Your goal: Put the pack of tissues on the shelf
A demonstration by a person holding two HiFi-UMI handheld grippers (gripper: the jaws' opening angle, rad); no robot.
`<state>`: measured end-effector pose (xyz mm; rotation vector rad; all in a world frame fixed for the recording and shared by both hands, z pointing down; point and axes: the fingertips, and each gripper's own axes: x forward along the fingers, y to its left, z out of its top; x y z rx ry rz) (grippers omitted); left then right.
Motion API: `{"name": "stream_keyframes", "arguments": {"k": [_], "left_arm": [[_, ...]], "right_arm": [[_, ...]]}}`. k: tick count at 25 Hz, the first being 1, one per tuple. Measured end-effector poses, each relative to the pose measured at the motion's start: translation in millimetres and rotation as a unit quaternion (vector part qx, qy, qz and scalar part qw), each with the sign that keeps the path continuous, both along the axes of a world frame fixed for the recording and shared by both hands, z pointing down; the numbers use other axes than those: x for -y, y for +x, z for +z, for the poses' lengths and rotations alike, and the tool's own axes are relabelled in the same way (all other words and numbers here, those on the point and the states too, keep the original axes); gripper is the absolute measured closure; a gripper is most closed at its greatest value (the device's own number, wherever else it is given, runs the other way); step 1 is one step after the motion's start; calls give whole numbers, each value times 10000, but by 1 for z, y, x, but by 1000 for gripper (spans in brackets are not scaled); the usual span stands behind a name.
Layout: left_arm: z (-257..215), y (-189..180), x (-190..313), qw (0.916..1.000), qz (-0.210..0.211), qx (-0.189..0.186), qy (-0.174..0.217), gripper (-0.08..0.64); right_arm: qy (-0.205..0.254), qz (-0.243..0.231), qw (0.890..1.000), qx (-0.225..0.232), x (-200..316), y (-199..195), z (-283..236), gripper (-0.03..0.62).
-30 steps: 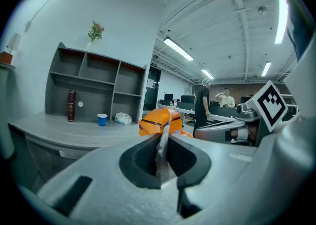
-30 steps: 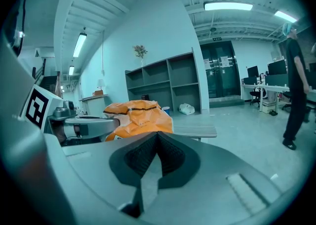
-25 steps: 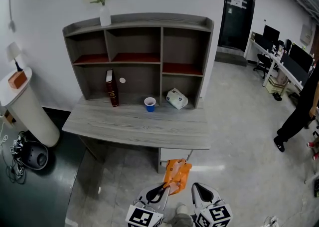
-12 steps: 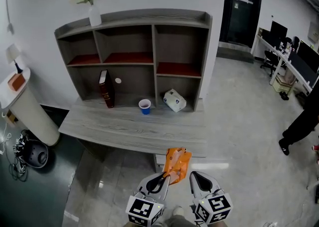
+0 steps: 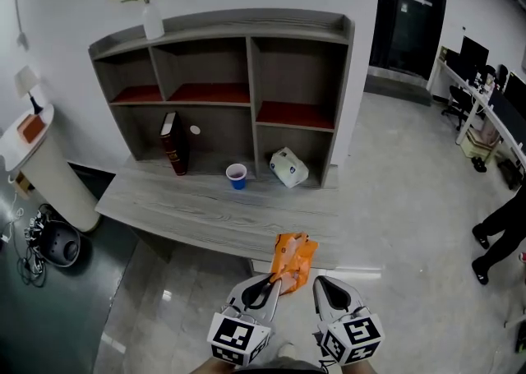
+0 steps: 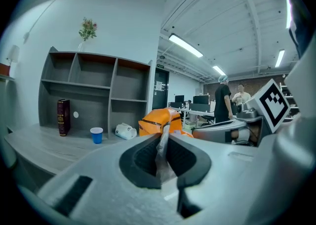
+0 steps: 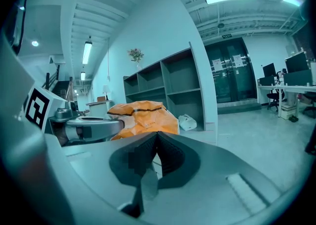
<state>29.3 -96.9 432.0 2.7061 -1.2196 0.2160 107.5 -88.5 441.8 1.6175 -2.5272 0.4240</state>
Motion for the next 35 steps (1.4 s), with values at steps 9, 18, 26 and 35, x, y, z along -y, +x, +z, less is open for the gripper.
{"name": "stream_keyframes", "arguments": {"k": [9, 18, 26, 35], "left_arm": [[-6, 22, 18, 9995, -259, 88, 167, 557], [-6, 29, 26, 9989, -398, 151, 183, 557], [-10, 40, 52, 9992, -309, 95, 230, 557], [-11, 38, 102, 9996, -181, 14, 211, 557]], "right_arm": [[99, -231, 9997, 56, 17, 22, -2, 594], [157, -378, 9991, 113, 23, 27, -3, 594], [190, -295, 9994, 60, 37, 34, -6, 594], [179, -173, 9997, -34, 84, 33, -11, 594]]}}
